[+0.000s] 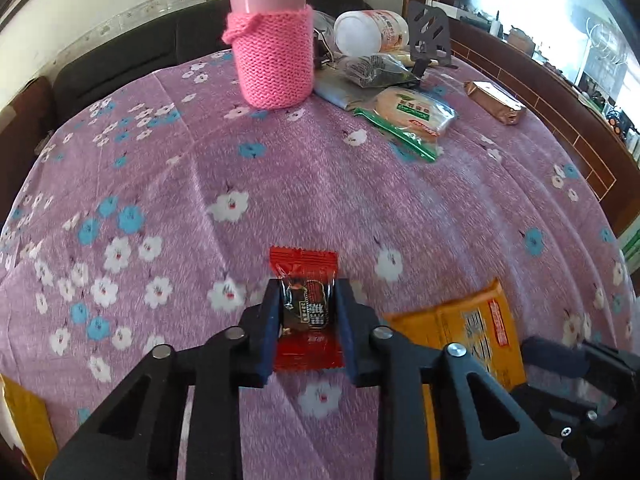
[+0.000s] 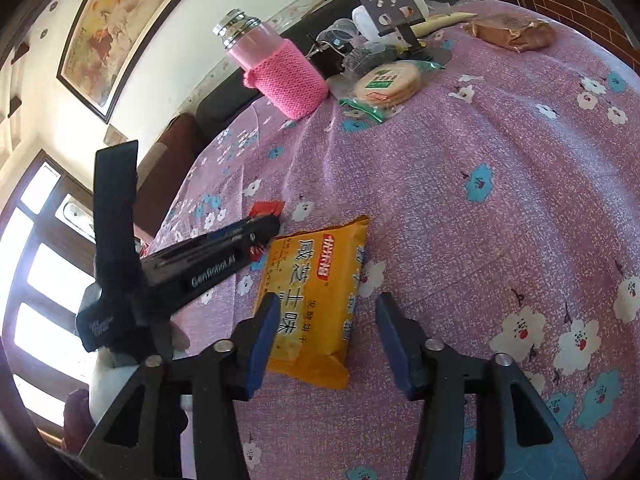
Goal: Organize snacks
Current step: 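Grasp the yellow biscuit pack with the right tool while the left tool grasps a red candy, then carry the biscuit pack and red candy into the tray and open both tools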
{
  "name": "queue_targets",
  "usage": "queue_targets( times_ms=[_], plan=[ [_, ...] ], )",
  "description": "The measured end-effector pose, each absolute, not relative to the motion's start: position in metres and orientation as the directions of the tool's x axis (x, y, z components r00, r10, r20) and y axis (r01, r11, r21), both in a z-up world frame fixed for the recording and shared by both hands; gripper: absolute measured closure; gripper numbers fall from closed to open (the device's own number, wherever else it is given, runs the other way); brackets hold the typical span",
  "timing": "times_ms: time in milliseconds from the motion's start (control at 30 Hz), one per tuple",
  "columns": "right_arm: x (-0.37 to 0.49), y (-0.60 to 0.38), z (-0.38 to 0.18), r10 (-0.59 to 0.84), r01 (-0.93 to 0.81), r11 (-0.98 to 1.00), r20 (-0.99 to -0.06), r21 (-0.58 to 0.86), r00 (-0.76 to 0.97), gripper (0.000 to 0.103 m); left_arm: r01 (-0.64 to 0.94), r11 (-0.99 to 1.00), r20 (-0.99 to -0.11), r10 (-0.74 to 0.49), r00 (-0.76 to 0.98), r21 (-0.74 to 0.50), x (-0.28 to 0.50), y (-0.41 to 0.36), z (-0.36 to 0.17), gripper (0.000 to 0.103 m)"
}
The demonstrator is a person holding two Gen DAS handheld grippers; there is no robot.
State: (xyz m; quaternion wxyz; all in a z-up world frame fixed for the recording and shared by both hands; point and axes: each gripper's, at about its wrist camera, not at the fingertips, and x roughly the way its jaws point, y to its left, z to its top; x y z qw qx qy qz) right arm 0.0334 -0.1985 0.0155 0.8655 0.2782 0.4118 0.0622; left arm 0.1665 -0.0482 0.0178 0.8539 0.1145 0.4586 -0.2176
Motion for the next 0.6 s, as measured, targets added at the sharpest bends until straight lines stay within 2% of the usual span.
queue_targets(
  times_ms=[133, 333, 433, 600],
  plan=[
    [0.036, -0.186, 0.017, 0.302, 0.094, 0.876, -0.69, 0.473, 0.658, 0.035, 0.436, 0.899, -0.819, -0.284, 0.5, -0.045, 0.151, -0.021, 0.028, 0.081],
    [0.039, -0.166, 0.019, 0.232, 0.063, 0.931, -0.716, 0.359, 0.658, 0.026, 0.369, 0.918, -0.778, -0.335, 0.532, -0.143, 0.108, 0.033, 0.057, 0.081],
    [0.041, -0.161, 0.019, 0.201, 0.079, 0.94, -0.728, 0.331, 0.655, 0.024, 0.339, 0.926, -0.755, -0.341, 0.561, -0.167, 0.081, 0.057, 0.072, 0.081],
    [0.065, -0.146, 0.025, 0.136, 0.132, 0.958, -0.807, 0.255, 0.574, 0.022, 0.28, 0.944, -0.719, -0.315, 0.62, -0.173, 0.044, 0.099, 0.094, 0.081]
  ],
)
